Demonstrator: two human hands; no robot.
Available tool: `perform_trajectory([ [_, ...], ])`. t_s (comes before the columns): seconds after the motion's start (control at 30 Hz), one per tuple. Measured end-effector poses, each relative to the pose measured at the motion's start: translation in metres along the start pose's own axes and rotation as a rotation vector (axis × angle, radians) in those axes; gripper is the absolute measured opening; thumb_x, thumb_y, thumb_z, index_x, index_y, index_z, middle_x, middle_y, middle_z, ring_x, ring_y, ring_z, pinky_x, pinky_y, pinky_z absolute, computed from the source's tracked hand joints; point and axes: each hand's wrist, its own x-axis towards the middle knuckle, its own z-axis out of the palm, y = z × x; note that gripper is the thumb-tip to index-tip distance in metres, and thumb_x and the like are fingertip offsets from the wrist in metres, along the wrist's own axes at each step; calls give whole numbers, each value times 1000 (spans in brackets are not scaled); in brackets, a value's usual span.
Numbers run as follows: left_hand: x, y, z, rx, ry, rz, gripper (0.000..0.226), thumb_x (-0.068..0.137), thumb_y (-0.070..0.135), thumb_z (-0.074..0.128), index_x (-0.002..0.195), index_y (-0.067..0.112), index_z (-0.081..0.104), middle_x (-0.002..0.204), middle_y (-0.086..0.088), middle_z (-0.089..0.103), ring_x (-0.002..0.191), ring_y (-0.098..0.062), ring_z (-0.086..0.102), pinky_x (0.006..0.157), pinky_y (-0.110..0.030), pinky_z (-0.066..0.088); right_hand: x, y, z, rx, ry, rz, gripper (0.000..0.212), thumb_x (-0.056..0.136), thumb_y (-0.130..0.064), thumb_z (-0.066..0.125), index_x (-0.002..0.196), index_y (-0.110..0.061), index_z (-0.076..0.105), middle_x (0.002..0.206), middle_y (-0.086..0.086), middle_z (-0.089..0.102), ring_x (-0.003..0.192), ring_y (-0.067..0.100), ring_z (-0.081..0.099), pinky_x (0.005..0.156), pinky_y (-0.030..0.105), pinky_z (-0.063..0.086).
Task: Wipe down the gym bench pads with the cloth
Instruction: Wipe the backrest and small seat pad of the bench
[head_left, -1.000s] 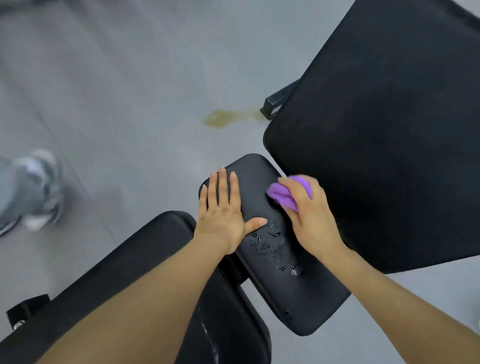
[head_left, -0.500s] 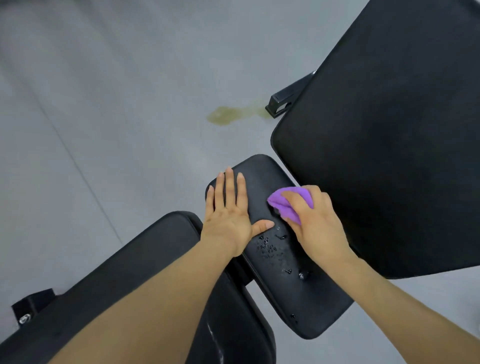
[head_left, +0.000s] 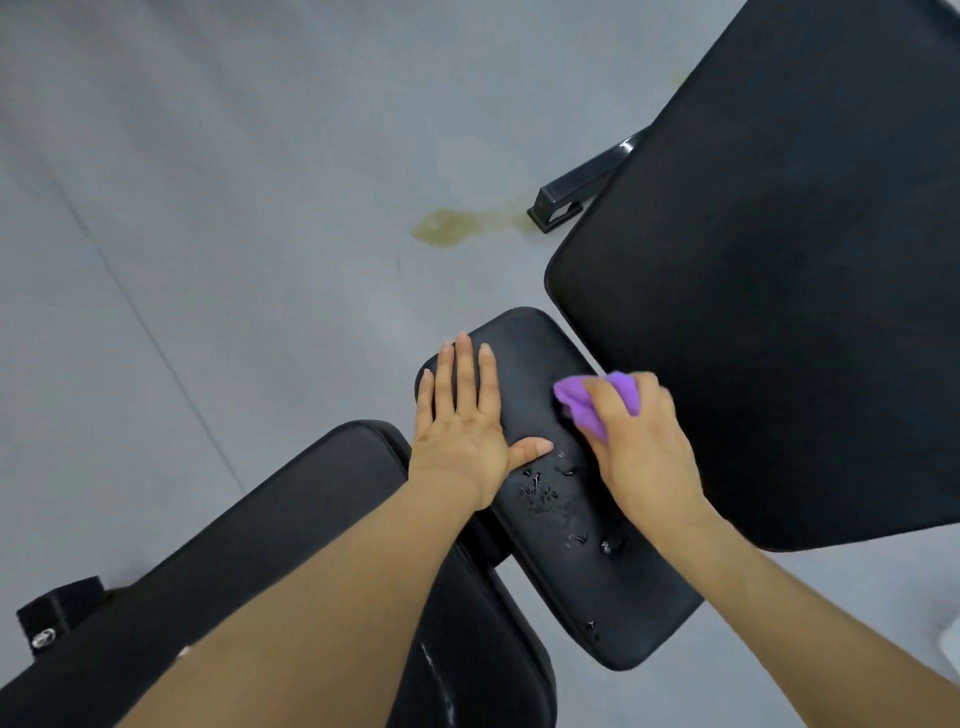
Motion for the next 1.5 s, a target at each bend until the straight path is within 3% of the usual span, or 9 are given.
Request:
perform_trajectory([
  [0.17,0,-1,1,15,18,5,102,77,79,19,132,13,-37,149,-12,-35,138,-26,-32,107,-39,-23,39,-16,14,-44,122,20,22,92,-31,53,101,-12,61,91,14,50,71,28,49,43,29,41],
  [0.33,-1,1,0,53,-25,-12,101,77,79,17,130,13,-38,148,-12,-37,137,-25,-34,108,-39,-22,101,-42,28,-116,158,17,30,87,-19,59,117,-17,53,115,21,50,68,25,37,47,30,29],
  [0.43,0,2,-1,55,-44,-32,104,77,79,19,138,13,-34,149,-11,-36,138,-24,-33,110,-39,-21,103,-40,22,-116,100,-73,27,93,-28,51,117,-16,54,120,23,49,71,30,47,46,30,29],
  [0.67,-5,11,-10,56,-64,-90,104,80,76,29,143,13,-26,152,-9,-29,141,-23,-26,116,-39,-13,36,2,14,-236,173,-103,49,64,-16,78,103,-19,48,95,17,54,55,21,44,37,20,18],
  [0.87,-32,42,0,101,163,-146,90,90,63,30,148,5,-7,157,-11,-14,145,-23,-12,117,-36,-6,-24,39,-1,-228,131,-126,38,70,-17,76,101,-16,55,88,15,52,55,18,38,38,20,21],
  [1.07,-45,48,30,-105,139,-216,85,89,64,22,145,17,-22,154,0,-27,142,-15,-23,115,-34,-12,-47,54,9,-94,181,-199,51,70,-4,70,118,-12,58,102,20,50,69,29,47,53,33,45],
  [1.23,-41,46,33,-104,115,-238,85,89,65,21,140,20,-30,152,1,-32,140,-14,-28,112,-34,-16,21,24,24,-96,248,-290,34,84,-19,65,117,-13,59,110,22,57,72,28,49,63,32,44],
  [1.37,-41,46,32,-109,109,-242,84,88,66,20,137,22,-33,150,2,-34,139,-13,-30,112,-34,-17,87,-12,28,-87,142,-302,35,80,-22,68,113,-13,58,108,21,56,74,31,50,64,32,41],
  [1.5,-42,47,32,-119,94,-248,85,88,66,21,141,20,-28,151,3,-33,139,-13,-29,113,-34,-16,53,11,16,88,102,-354,35,87,-16,60,121,-16,54,114,20,50,78,30,44,67,37,44],
])
